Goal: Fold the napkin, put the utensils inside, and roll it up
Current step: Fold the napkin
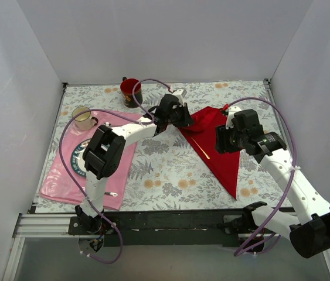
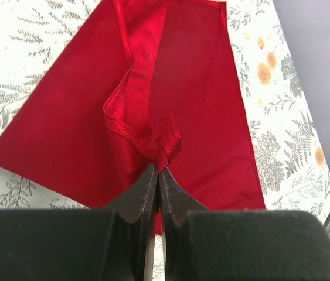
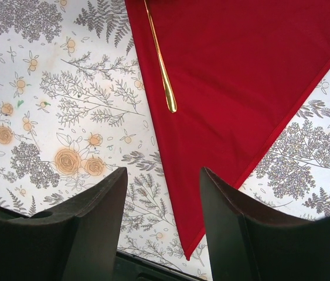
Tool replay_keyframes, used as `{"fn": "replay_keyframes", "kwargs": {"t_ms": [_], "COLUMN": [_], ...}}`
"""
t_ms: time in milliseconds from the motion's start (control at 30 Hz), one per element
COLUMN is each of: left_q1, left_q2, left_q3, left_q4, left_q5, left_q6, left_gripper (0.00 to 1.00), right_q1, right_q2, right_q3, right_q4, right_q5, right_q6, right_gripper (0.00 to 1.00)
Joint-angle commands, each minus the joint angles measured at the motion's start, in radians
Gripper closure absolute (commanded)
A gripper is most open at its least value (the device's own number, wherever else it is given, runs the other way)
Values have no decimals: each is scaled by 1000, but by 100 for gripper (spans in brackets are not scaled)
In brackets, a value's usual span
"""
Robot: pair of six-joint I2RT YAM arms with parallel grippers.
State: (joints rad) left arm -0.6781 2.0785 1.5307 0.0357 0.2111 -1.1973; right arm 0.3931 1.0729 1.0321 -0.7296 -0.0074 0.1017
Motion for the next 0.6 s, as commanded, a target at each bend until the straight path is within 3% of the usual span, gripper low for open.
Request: {"fn": "replay_keyframes", "kwargs": {"t_ms": [0,167,400,567], "left_q1": [-26,-51,-81,-97], "left_q2": [-90,-72,-89,-89], "left_q3": [-7,-4,-53,-63], "left_q4": [-7,-5,30,36], "left_q5": [7,22,16,7], "left_q6": [-1,-18,-31,-38], "left_gripper": [97,97,96,94], "right_q1": [-2,-2,-2,-2], "right_q2": [-31,-37,-21,-8], "right_q3": [-9,-17,-29,-37], "right_q4": [25,24,19,19], "right_q5": [-2,1,125,110], "right_q6": [7,24,98,105], "right_gripper": [39,39,39,40]}}
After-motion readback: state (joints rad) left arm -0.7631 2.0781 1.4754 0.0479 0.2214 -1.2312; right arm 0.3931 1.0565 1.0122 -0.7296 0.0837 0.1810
